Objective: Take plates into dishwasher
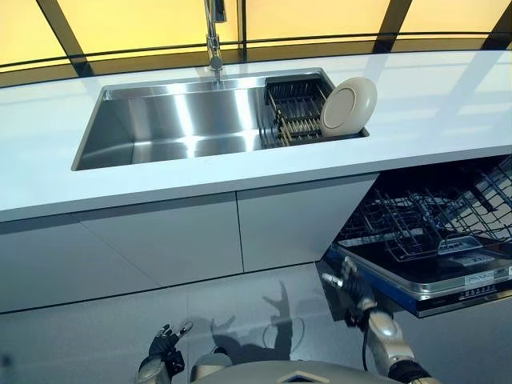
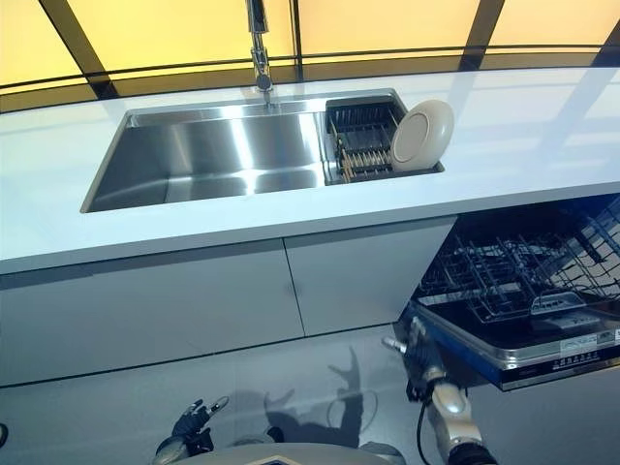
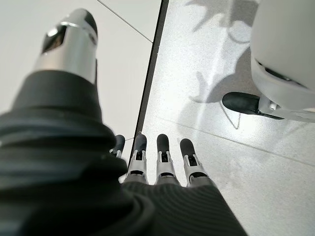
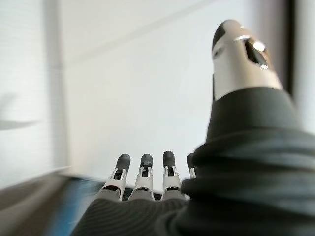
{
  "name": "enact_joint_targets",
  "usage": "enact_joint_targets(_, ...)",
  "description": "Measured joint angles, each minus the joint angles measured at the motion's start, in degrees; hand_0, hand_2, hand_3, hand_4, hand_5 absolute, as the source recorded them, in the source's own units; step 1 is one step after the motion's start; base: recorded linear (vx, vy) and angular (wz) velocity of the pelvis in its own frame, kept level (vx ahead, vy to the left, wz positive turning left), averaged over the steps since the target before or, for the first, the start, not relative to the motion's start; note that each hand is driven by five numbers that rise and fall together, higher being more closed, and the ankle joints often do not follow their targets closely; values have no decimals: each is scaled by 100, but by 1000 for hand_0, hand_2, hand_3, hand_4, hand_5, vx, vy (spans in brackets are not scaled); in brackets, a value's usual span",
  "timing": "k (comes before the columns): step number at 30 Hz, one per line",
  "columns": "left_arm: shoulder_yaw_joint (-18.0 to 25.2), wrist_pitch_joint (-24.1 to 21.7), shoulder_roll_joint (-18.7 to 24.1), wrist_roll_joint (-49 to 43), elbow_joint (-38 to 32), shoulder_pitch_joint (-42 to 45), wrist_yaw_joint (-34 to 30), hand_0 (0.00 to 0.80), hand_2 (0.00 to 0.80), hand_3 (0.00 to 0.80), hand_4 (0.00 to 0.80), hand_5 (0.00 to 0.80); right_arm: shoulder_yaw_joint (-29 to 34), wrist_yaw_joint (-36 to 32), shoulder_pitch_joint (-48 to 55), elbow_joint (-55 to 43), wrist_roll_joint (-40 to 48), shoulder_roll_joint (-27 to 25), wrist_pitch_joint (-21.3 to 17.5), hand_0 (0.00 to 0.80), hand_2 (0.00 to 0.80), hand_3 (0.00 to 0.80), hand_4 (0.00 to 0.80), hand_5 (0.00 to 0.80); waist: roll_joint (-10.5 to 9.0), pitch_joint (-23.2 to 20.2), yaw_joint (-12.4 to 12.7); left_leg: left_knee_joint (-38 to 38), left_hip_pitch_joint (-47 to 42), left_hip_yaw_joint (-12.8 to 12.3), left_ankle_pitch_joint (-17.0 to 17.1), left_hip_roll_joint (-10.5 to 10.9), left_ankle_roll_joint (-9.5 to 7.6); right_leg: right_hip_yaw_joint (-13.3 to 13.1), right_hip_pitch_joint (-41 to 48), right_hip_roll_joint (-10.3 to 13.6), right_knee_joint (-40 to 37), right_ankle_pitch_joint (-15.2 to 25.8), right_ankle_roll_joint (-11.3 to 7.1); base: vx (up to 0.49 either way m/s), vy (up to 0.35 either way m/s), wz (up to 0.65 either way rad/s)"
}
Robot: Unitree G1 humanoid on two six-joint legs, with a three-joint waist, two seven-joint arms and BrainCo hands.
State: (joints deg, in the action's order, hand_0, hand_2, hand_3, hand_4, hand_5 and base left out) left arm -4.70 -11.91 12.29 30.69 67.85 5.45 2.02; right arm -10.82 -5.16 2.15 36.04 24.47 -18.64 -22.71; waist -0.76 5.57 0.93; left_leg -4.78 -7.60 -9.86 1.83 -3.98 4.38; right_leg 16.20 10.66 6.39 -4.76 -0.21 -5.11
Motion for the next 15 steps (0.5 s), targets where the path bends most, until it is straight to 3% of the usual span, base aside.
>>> enact_joint_targets(3, 152, 0, 45, -2, -10, 47, -6, 0, 0, 0, 0, 0, 364, -3, -95, -800, 2, -188, -240, 0, 0, 0, 0, 0, -64, 44, -22, -5, -29, -48, -1, 3, -1, -49, 2, 6, 0, 4, -5, 8, -24, -6)
enact_joint_targets(10, 150, 0, 138, -20, -17, 50, -30, 0, 0, 0, 0, 0, 1054, 196, -991, -991, 541, -1085, -228, 0, 0, 0, 0, 0, -104, 45, -11, -8, -74, -98, -1, -5, -1, -104, 14, 3, 1, 21, -9, 5, -62, -4)
enact_joint_targets(15, 147, 43, 170, -67, -11, -5, 12, 0, 0, 0, 0, 0, 1156, 829, -1858, -1011, 807, -1461, -112, 0, 0, 0, 0, 0, -111, 41, -5, 1, -74, -99, 0, -11, 0, -109, 13, -5, 0, 25, -9, 5, -137, -1)
